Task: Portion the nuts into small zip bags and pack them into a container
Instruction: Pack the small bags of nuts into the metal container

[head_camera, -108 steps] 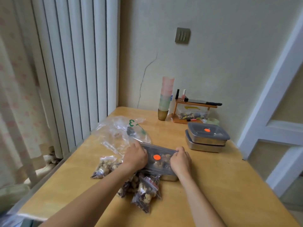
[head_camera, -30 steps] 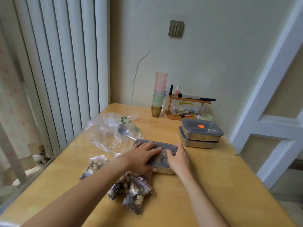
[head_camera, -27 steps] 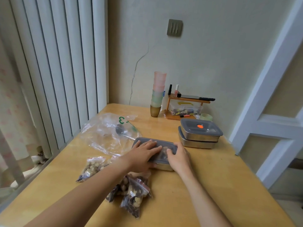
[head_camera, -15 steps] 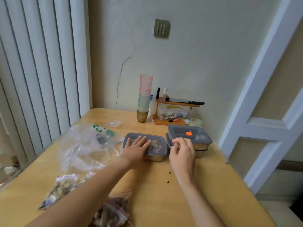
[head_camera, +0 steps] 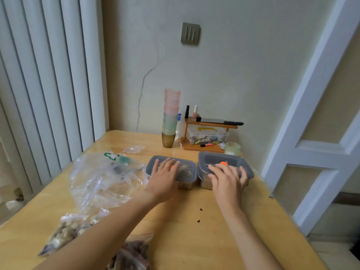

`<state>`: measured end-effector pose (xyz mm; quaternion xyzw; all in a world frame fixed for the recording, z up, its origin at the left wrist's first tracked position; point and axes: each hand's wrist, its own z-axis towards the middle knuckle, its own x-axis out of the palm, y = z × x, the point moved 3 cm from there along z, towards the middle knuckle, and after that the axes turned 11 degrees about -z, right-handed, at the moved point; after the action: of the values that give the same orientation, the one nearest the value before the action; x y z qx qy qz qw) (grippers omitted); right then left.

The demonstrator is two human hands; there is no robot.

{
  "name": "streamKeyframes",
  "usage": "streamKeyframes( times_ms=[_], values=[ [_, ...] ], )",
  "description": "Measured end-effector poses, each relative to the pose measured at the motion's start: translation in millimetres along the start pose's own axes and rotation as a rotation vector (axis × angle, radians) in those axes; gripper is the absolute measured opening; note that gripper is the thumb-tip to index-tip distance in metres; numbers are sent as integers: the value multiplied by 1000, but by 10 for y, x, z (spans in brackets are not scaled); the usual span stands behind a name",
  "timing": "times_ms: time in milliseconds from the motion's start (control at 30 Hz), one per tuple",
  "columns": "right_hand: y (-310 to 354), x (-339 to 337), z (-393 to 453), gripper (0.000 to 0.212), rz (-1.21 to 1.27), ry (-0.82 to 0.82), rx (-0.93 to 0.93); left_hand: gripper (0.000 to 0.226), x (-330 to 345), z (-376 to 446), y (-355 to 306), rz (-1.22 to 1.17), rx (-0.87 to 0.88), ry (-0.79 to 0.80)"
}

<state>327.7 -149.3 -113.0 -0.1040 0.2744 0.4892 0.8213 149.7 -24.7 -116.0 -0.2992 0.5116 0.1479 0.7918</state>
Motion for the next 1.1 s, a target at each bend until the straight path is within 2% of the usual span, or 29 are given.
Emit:
streamKeyframes(
  times_ms=[100, 200, 333, 467, 567, 667, 733, 800, 867, 900, 967, 1033, 1100],
  values=[
    [145, -135, -197, 23, 9, -87, -90, 64, -145, -146, -186, -336, 21, -76],
    [311, -301, -458, 25, 42, -137, -161, 59, -238, -330, -368, -507, -8, -94],
    [476, -563, -757, 34, 50, -131, -197, 43, -259, -562, -514, -714, -201, -72],
    [638, -774, -1015, 33, 91, -85, -274, 38, -116, -850, -469, -1077, -476, 4],
    [682, -925, -1190, 32, 160, 58, -339, 22, -30, -997, -374, -993, -494, 41],
    [644, -1035, -1168, 28, 364, 206, -274, 2, -155, -1136, -457, -889, -442, 48],
    [539, -1035, -1037, 29, 423, 203, -126, 14, -256, -1164, -499, -806, -466, 57],
    [357, -976, -833, 28, 288, 228, 78, 16, -285, -1125, -467, -742, -518, 110],
    [174, -863, -662, 39, 59, 481, 253, 11, -301, -1053, -416, -740, -558, 155],
    [104, -800, -598, 45, 1, 626, 308, 16, -303, -1013, -406, -738, -573, 160],
    [23, -654, -489, 50, 44, 801, 361, 47, -305, -922, -440, -577, -547, 149],
    [30, -527, -399, 46, 109, 835, 363, 97, -258, -846, -536, -382, -417, 176],
    [90, -429, -368, 43, 125, 819, 357, 128, -195, -786, -662, -284, -239, 286]
  ],
)
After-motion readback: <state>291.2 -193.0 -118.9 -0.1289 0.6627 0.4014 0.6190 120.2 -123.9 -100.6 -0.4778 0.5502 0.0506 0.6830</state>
